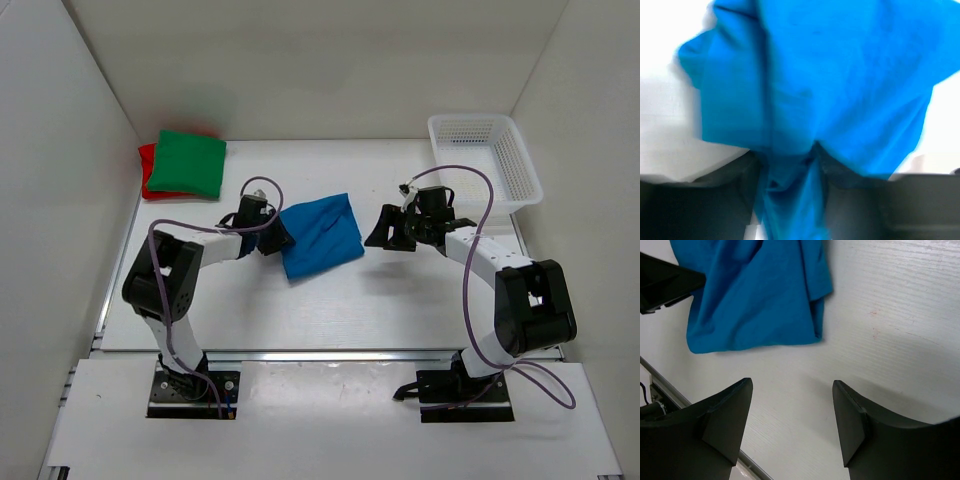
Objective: Fold and stack the t-shirts
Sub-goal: Put the neatly folded tshirt into the corner of the board with the left arm
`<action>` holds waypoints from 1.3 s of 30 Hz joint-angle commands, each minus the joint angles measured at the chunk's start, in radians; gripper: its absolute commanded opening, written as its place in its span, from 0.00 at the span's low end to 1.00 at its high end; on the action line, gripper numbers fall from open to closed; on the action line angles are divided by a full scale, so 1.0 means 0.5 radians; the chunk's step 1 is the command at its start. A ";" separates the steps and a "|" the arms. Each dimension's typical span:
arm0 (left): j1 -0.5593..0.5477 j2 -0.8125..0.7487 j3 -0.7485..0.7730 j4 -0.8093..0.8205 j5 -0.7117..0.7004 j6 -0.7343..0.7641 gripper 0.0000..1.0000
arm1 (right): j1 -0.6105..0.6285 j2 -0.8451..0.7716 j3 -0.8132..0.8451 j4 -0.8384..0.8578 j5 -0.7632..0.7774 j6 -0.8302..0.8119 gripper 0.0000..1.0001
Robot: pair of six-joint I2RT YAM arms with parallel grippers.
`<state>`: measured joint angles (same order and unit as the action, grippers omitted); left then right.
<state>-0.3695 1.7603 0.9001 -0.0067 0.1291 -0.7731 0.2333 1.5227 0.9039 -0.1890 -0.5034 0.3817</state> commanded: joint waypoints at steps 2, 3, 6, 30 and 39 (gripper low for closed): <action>-0.019 0.188 0.080 -0.079 0.076 0.030 0.24 | -0.031 -0.008 -0.016 0.081 -0.055 0.016 0.62; -0.004 0.219 0.093 -0.082 0.119 0.028 0.14 | -0.034 -0.029 0.002 0.065 -0.061 0.013 0.62; 0.030 0.305 0.276 -0.198 0.150 0.138 0.00 | -0.049 -0.036 -0.010 0.080 -0.052 0.010 0.63; 0.554 0.774 2.438 -1.434 -0.528 1.420 0.00 | -0.184 -0.588 -0.133 -0.088 -0.036 -0.070 0.57; 0.932 0.989 2.971 -1.395 -0.317 1.405 0.00 | -0.184 -0.410 -0.035 -0.061 -0.138 -0.039 0.58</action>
<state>0.0231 2.2726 2.3558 -0.7231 -0.0826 -0.0677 0.1429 1.2934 0.8368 -0.2424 -0.5468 0.3634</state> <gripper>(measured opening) 0.199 0.581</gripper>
